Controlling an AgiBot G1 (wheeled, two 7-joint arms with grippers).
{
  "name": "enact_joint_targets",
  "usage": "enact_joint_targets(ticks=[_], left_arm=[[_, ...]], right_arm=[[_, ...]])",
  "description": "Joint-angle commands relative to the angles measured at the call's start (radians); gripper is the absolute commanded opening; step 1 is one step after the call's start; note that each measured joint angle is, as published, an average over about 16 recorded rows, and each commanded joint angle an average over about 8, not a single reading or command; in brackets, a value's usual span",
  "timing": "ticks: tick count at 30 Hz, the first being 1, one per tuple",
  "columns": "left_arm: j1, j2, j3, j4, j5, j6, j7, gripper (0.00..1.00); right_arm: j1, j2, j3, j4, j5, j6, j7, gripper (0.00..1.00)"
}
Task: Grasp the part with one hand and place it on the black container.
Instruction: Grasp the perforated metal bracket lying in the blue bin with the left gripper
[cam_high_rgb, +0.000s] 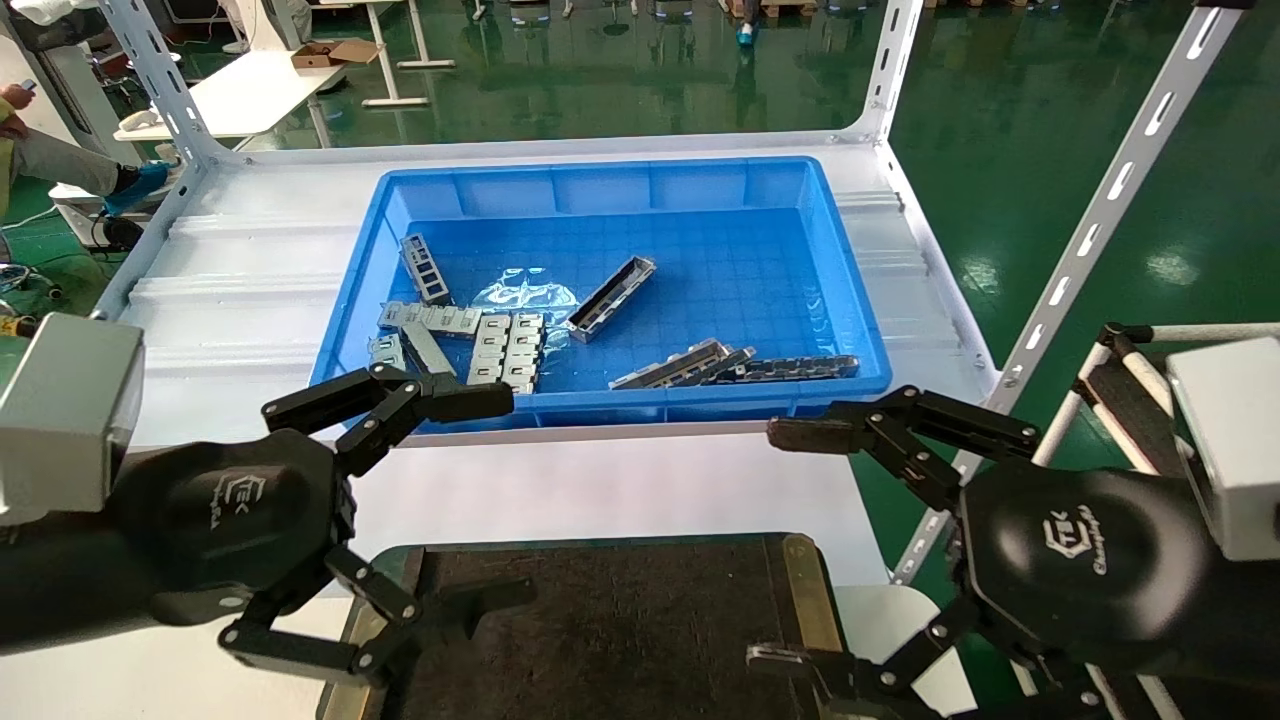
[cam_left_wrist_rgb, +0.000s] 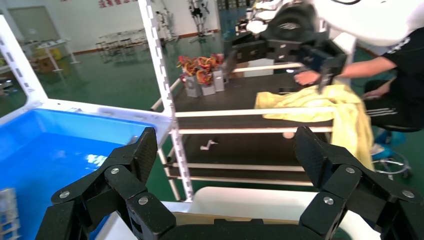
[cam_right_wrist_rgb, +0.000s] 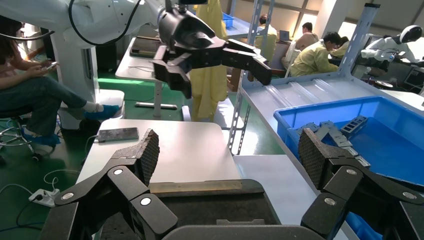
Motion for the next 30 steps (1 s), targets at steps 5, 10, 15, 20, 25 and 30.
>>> enact_joint_targets(ticks=[5,10,15,20,25,30], left_arm=[[-0.054,0.050,0.029,0.041,0.077,-0.050,0.011,1.00],[-0.136,0.121,0.067,0.132,0.161,-0.085,0.036,1.00],[-0.230,0.208,0.103,0.255,0.246,-0.141,0.062,1.00],[-0.315,0.299,0.138,0.402,0.324,-0.207,0.091,1.00],[-0.391,0.393,0.171,0.579,0.397,-0.275,0.154,1.00],[-0.457,0.485,0.191,0.763,0.447,-0.347,0.237,1.00]], right_arm=[[0.000,0.000,0.000,0.000,0.000,0.000,0.000,1.00],[0.000,0.000,-0.001,0.000,0.001,0.000,0.000,1.00],[0.000,0.000,-0.001,0.000,0.001,0.000,-0.001,1.00],[0.000,0.001,-0.002,0.000,0.001,0.001,-0.001,1.00],[0.001,0.001,-0.002,0.000,0.001,0.001,-0.001,1.00],[0.001,0.001,-0.002,0.000,0.002,0.001,-0.001,1.00]])
